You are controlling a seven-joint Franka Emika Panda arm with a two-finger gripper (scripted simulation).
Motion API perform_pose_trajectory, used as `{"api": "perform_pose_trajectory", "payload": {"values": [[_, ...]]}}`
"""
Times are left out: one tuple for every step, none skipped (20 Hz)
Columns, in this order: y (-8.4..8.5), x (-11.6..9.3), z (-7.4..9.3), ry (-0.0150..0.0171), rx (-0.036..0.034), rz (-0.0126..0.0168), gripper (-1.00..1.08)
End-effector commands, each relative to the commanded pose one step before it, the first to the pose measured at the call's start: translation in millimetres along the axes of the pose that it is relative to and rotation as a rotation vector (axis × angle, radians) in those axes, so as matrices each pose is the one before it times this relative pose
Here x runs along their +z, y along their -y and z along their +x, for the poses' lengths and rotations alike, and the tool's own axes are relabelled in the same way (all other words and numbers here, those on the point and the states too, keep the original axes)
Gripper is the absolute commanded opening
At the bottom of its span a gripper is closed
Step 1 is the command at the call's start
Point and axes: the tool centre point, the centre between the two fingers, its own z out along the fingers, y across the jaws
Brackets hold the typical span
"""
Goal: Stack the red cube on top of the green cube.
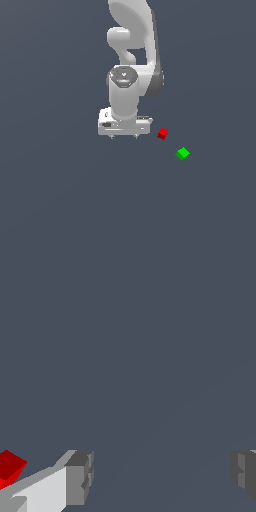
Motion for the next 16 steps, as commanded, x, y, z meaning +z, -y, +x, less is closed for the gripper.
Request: {"api": "perform_pose_trajectory", "payload": {"values": [[-0.01,0.00,0.00,0.00000,0.00000,0.00000,1.00],[0.43,0.08,-0.11,0.00000,0.00000,0.00000,1.00],[0.19,0.18,-0.43,-0.00012,0.00182,0.00009,1.00],[0.70,0.33,-0.68,-0.00015,0.00238,0.00014,1.00],[1.05,0.46,-0.95,-0.00020,0.00323,0.00018,1.00],[1.29,0.59,-1.22,-0.00026,0.00424,0.00024,1.00],[1.58,0.72,-1.49,-0.00032,0.00515,0.00029,1.00],[1.90,0.85,-1.74,-0.00037,0.00600,0.00034,1.00],[2.17,0.98,-2.00,-0.00043,0.00692,0.00039,1.00],[2.42,1.10,-2.26,-0.00049,0.00785,0.00045,1.00],[2.73,1.23,-2.50,-0.00054,0.00865,0.00049,1.00],[2.97,1.34,-2.75,-0.00060,0.00956,0.00054,1.00],[3.26,1.46,-2.98,-0.00065,0.01034,0.00059,1.00],[3.50,1.58,-3.21,-0.00070,0.01120,0.00064,1.00],[3.77,1.69,-3.44,-0.00075,0.01196,0.00068,1.00],[4.01,1.80,-3.65,-0.00080,0.01276,0.00073,1.00]]}}
